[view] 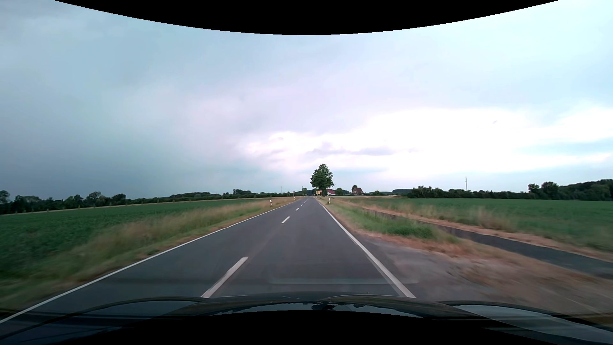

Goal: Follow the waypoints while adhering to traffic rules and regulations

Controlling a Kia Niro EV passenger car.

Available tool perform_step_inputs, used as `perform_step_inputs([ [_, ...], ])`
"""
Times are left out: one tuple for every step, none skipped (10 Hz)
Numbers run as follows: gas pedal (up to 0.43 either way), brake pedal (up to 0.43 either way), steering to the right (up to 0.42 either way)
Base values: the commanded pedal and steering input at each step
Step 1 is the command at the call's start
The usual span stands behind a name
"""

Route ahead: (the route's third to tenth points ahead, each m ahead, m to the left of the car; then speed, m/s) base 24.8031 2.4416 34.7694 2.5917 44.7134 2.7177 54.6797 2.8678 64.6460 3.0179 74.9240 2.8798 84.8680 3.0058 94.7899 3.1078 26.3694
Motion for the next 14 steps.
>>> perform_step_inputs([
  [0.000, 0.146, -0.004],
  [0.000, 0.189, -0.003],
  [0.000, 0.207, -0.003],
  [0.000, 0.226, -0.003],
  [0.000, 0.238, -0.003],
  [0.000, 0.238, -0.003],
  [0.000, 0.238, -0.003],
  [0.000, 0.238, -0.005],
  [0.000, 0.238, -0.009],
  [0.000, 0.238, -0.009],
  [0.000, 0.238, -0.008],
  [0.000, 0.232, -0.005],
  [0.000, 0.226, -0.005],
  [0.000, 0.220, -0.005],
])
